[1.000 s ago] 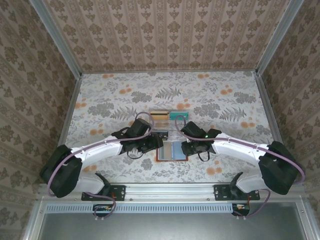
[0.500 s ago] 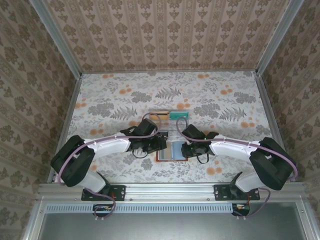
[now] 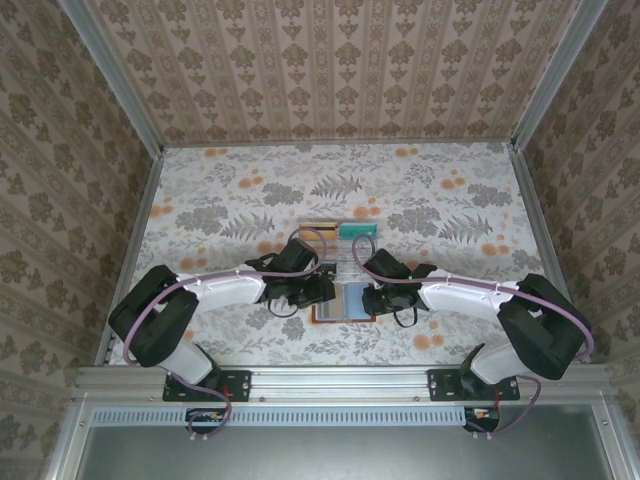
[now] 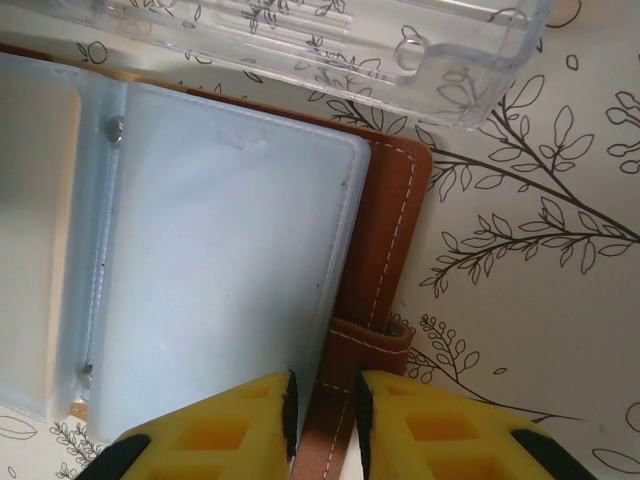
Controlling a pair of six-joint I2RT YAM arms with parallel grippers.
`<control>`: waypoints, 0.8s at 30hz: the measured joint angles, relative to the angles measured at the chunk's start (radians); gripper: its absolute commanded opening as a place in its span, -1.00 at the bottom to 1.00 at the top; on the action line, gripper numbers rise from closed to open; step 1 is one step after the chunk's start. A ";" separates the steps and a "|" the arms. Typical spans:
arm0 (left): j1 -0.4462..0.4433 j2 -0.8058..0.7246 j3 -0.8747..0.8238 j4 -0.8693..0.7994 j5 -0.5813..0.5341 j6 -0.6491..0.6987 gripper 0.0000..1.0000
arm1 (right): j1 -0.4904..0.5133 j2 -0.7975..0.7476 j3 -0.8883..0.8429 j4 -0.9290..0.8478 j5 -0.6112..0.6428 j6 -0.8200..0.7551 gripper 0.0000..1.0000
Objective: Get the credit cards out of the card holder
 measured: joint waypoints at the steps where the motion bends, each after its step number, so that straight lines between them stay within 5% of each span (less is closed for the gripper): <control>1: -0.001 0.001 0.002 0.002 0.002 0.000 -0.15 | 0.000 0.000 0.000 0.000 0.000 0.002 -0.47; 24: -0.007 -0.042 0.008 -0.043 -0.032 0.011 -0.17 | -0.001 0.003 -0.005 0.020 -0.008 0.018 -0.48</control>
